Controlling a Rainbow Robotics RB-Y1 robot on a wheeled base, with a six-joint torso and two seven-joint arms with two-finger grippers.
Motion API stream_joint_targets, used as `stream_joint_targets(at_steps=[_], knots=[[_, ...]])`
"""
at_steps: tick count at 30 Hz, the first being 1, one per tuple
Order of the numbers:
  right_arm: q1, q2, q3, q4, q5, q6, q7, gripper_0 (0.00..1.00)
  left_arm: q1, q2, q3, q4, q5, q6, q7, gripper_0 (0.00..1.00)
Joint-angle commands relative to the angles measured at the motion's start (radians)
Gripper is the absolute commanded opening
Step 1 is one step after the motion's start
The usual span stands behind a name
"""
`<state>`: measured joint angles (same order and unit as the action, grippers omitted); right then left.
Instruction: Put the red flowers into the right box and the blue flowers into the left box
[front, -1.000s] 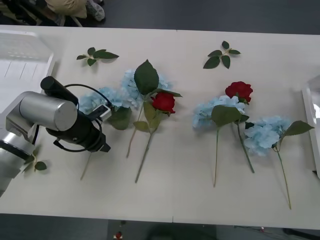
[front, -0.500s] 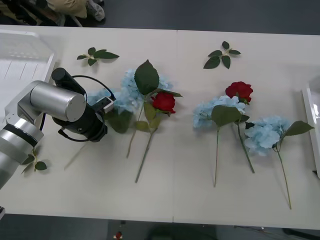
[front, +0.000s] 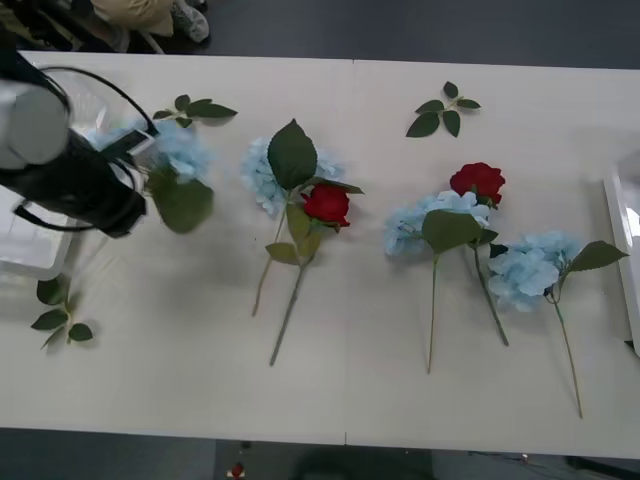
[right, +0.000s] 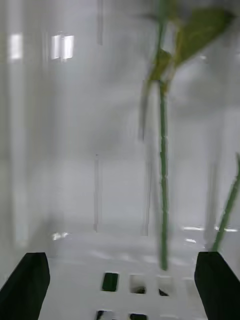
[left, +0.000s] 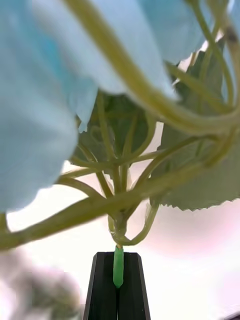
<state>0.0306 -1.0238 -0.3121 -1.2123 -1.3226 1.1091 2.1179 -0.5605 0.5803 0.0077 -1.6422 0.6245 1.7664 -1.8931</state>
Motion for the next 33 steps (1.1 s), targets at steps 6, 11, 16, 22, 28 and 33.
stream_joint_targets(at_steps=[6,11,16,22,28,33], knots=[[-0.005,-0.039,0.06,-0.319,0.029,0.071,-0.139,0.85,-0.062,0.227,0.204,0.044,-0.35,0.07,-0.254,0.0],[-0.011,-0.039,0.154,-0.394,0.112,0.021,-0.253,0.86,-0.065,0.239,0.204,0.245,-0.488,-0.091,-0.271,0.0],[-0.055,-0.039,0.284,-0.388,0.194,-0.046,-0.332,0.85,-0.065,0.239,0.176,0.413,-0.476,-0.246,-0.267,0.02],[-0.115,-0.039,0.438,-0.369,0.246,-0.135,-0.427,0.85,-0.067,0.237,0.164,0.532,-0.465,-0.375,-0.264,0.88],[-0.161,-0.039,0.548,-0.369,0.247,-0.204,-0.443,0.85,-0.096,0.253,0.184,0.475,-0.296,-0.24,-0.305,1.0],[-0.184,-0.039,0.619,-0.368,0.243,-0.252,-0.444,0.85,-0.116,0.259,0.264,0.318,0.032,-0.05,-0.356,1.0]])
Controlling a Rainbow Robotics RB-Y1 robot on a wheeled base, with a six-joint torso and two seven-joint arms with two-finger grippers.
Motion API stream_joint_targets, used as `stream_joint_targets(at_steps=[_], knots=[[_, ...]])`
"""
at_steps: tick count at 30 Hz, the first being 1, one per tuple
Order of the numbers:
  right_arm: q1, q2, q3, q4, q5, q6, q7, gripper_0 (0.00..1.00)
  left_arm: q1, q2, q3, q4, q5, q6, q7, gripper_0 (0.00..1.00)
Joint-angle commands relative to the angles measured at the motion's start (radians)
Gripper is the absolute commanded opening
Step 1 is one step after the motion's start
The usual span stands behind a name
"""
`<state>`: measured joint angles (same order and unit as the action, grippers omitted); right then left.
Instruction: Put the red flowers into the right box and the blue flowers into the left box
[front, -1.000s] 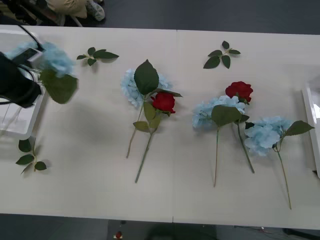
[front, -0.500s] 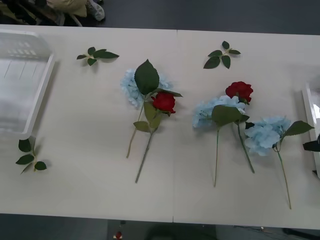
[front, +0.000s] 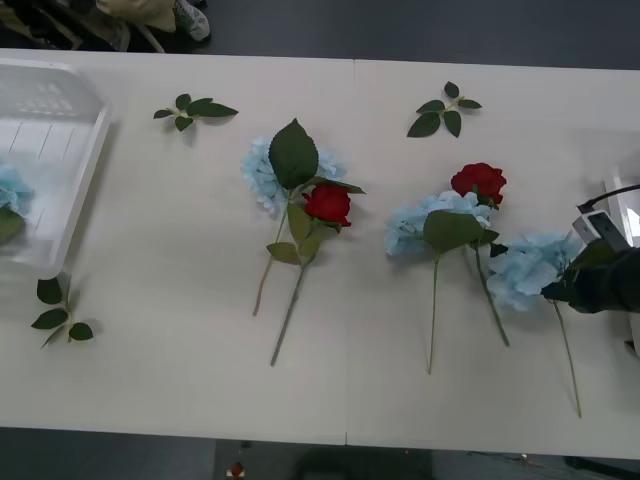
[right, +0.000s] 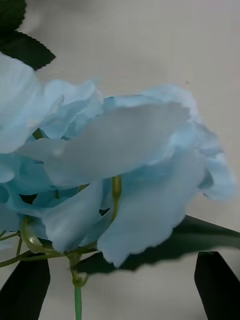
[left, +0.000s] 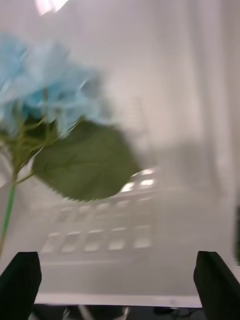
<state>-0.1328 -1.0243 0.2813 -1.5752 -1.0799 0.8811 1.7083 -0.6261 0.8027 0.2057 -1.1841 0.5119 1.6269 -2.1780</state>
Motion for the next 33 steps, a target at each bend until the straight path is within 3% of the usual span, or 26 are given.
stream_joint_targets(at_steps=[1,6,11,13,15,18,19,25,29,33], knots=[[-0.025,-0.039,0.041,-0.005,0.005,-0.036,-0.035,0.86,-0.053,0.027,0.06,-0.177,0.209,0.111,-0.058,1.0],[-0.06,-0.039,0.107,0.023,0.009,-0.065,-0.029,0.85,-0.061,-0.068,-0.031,-0.33,0.347,0.129,0.123,1.0],[-0.099,-0.037,0.191,0.084,0.012,-0.131,-0.024,0.84,-0.061,-0.163,-0.227,-0.433,0.309,0.034,0.331,1.0],[-0.111,-0.028,0.213,0.109,0.012,-0.156,-0.022,0.73,-0.061,-0.184,-0.287,-0.434,0.289,-0.006,0.379,1.0],[-0.126,-0.005,0.226,0.156,0.011,-0.172,-0.022,0.37,-0.06,-0.22,-0.385,-0.434,0.238,-0.087,0.416,1.0],[-0.145,0.026,0.228,0.204,0.011,-0.189,-0.018,0.03,-0.061,-0.257,-0.514,-0.434,0.158,-0.173,0.423,1.0],[-0.151,0.032,0.226,0.21,0.008,-0.189,-0.018,0.0,-0.061,-0.264,-0.557,-0.433,0.134,-0.194,0.428,1.0],[-0.157,0.01,0.211,0.144,-0.015,-0.171,-0.004,0.0,-0.06,-0.284,-0.724,-0.433,0.031,-0.262,0.44,1.0],[-0.113,-0.037,0.164,0.035,-0.109,-0.172,0.036,0.0,-0.06,-0.3,-0.786,-0.428,-0.029,-0.288,0.449,1.0],[-0.014,-0.08,0.039,-0.095,-0.264,-0.169,0.154,0.0,-0.058,-0.324,-0.796,-0.358,0.007,-0.354,0.454,1.0]])
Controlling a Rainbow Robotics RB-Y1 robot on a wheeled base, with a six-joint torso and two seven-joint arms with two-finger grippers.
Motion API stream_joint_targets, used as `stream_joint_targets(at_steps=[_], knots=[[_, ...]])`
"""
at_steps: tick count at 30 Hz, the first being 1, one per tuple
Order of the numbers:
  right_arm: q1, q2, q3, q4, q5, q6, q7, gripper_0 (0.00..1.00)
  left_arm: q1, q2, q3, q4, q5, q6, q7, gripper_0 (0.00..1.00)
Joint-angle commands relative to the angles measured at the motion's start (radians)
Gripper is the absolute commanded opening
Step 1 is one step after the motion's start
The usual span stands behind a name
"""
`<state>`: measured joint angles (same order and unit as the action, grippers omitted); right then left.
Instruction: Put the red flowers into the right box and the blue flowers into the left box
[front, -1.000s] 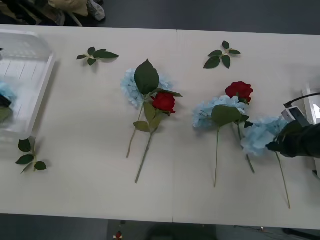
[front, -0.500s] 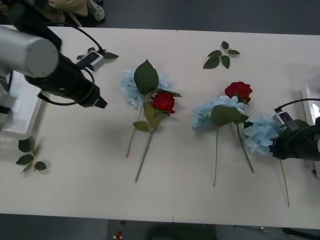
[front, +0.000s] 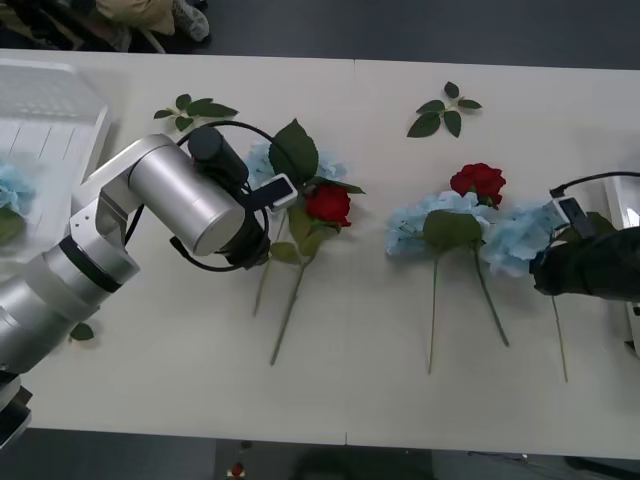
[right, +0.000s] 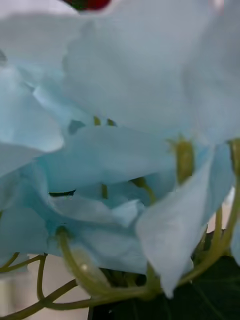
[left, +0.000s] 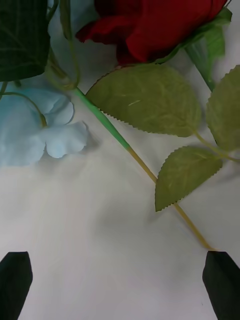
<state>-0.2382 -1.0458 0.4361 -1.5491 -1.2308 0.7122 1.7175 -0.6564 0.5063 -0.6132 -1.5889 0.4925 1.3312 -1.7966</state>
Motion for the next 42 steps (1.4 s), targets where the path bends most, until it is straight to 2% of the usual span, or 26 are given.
stream_joint_targets(at_steps=[1,3,6,9,12,14,15,17,18,19,20,29,31,35,39,42], knots=[[0.117,-0.062,-0.151,-0.141,-0.179,0.01,0.174,0.0,-0.028,-0.034,0.023,0.069,0.035,-0.083,0.074,1.0],[0.186,-0.06,-0.249,-0.186,-0.358,0.041,0.294,0.0,-0.028,-0.048,0.02,0.124,0.043,-0.153,0.074,1.0],[0.247,-0.045,-0.359,-0.212,-0.51,0.087,0.462,0.0,-0.028,-0.063,0.015,0.176,0.05,-0.224,0.074,1.0],[0.3,0.021,-0.502,-0.215,-0.704,0.194,0.698,0.0,-0.028,-0.078,0.015,0.242,0.06,-0.314,0.074,1.0],[0.301,0.095,-0.585,-0.22,-0.757,0.279,0.829,0.0,-0.028,-0.086,0.015,0.274,0.066,-0.369,0.075,1.0],[0.295,0.139,-0.622,-0.224,-0.765,0.314,0.872,0.0,-0.028,-0.089,0.015,0.279,0.066,-0.382,0.074,0.96],[0.272,0.191,-0.656,-0.233,-0.766,0.355,0.916,0.0,-0.028,-0.092,0.013,0.28,0.066,-0.383,0.074,0.75],[0.243,0.236,-0.671,-0.235,-0.766,0.388,0.947,0.0,-0.028,-0.094,0.009,0.28,0.064,-0.383,0.074,0.48],[0.218,0.27,-0.677,-0.233,-0.766,0.411,0.962,0.0,-0.028,-0.092,0.004,0.28,0.064,-0.382,0.075,0.28],[0.218,0.27,-0.677,-0.233,-0.766,0.411,0.962,0.0,-0.028,-0.092,0.004,0.28,0.064,-0.382,0.075,0.28],[0.18,0.323,-0.688,-0.226,-0.765,0.44,0.988,0.0,-0.028,-0.092,0.001,0.282,0.061,-0.382,0.077,0.0],[0.039,0.547,-0.731,-0.117,-0.766,0.612,0.988,0.0,-0.026,-0.083,0.001,0.285,0.058,-0.382,0.08,0.0],[0.022,0.567,-0.734,-0.098,-0.766,0.628,0.988,0.0,-0.028,-0.077,0.003,0.282,0.058,-0.383,0.085,0.0],[-0.032,0.642,-0.737,-0.048,-0.774,0.676,0.988,0.0,-0.026,-0.038,0.067,0.219,0.054,-0.351,0.095,0.0],[-0.073,0.679,-0.737,0.007,-0.773,0.707,0.988,0.0,-0.026,0.014,0.173,0.081,0.017,-0.182,0.094,0.0],[-0.112,0.687,-0.731,0.064,-0.773,0.727,0.988,0.0,-0.026,0.08,0.319,-0.114,-0.098,0.109,0.028,0.0]])
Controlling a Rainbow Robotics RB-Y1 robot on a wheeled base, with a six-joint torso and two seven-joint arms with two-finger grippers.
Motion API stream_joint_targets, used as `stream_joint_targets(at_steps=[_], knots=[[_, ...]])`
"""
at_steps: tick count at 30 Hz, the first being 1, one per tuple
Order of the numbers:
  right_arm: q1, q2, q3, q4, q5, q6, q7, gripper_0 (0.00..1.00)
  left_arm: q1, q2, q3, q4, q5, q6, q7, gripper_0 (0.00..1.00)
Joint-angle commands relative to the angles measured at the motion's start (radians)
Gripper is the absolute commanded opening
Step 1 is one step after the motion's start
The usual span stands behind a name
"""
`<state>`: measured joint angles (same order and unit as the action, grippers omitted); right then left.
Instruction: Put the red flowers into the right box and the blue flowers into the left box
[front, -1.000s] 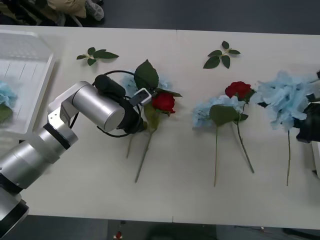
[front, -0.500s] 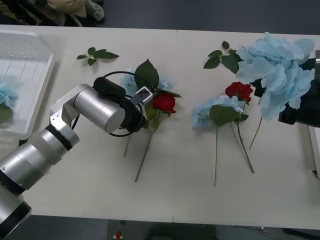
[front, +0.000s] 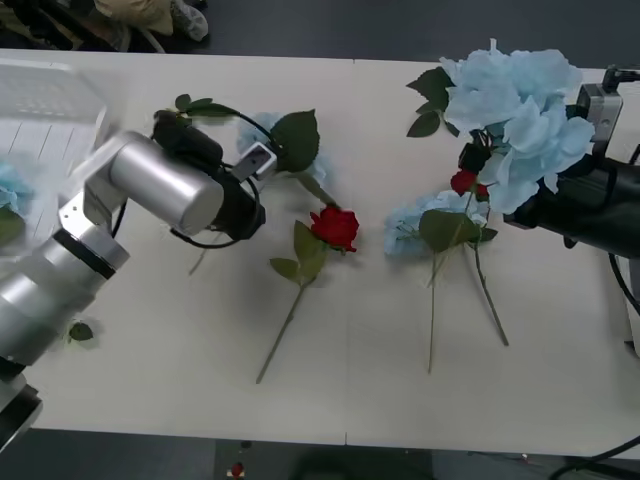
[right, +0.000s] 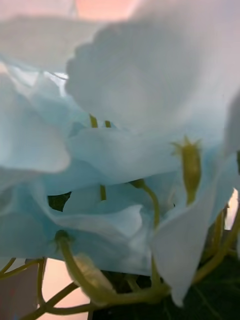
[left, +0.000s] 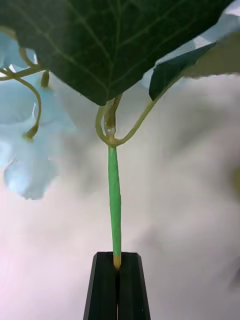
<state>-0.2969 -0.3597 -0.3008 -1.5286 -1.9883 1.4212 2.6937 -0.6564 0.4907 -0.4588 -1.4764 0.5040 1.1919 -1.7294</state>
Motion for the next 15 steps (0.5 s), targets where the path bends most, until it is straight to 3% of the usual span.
stream_joint_targets(at_steps=[1,5,8,12,15], knots=[[-0.057,0.001,0.009,0.053,-0.015,0.021,0.012,0.0,-0.026,0.104,0.193,-0.257,-0.139,0.305,-0.067,0.0],[-0.087,-0.001,0.02,0.096,-0.015,0.035,0.012,0.0,-0.026,0.15,0.388,-0.381,-0.306,0.568,-0.368,0.0],[-0.097,-0.001,0.022,0.108,-0.014,0.041,0.012,0.0,-0.023,0.178,0.528,-0.357,-0.406,0.638,-0.53,0.0],[-0.1,-0.001,0.023,0.108,-0.014,0.041,0.012,0.0,-0.006,0.207,0.634,-0.228,-0.499,0.608,-0.648,0.0],[-0.102,-0.001,0.025,0.108,-0.015,0.045,0.012,0.0,0.02,0.22,0.669,-0.094,-0.556,0.468,-0.662,0.0]])
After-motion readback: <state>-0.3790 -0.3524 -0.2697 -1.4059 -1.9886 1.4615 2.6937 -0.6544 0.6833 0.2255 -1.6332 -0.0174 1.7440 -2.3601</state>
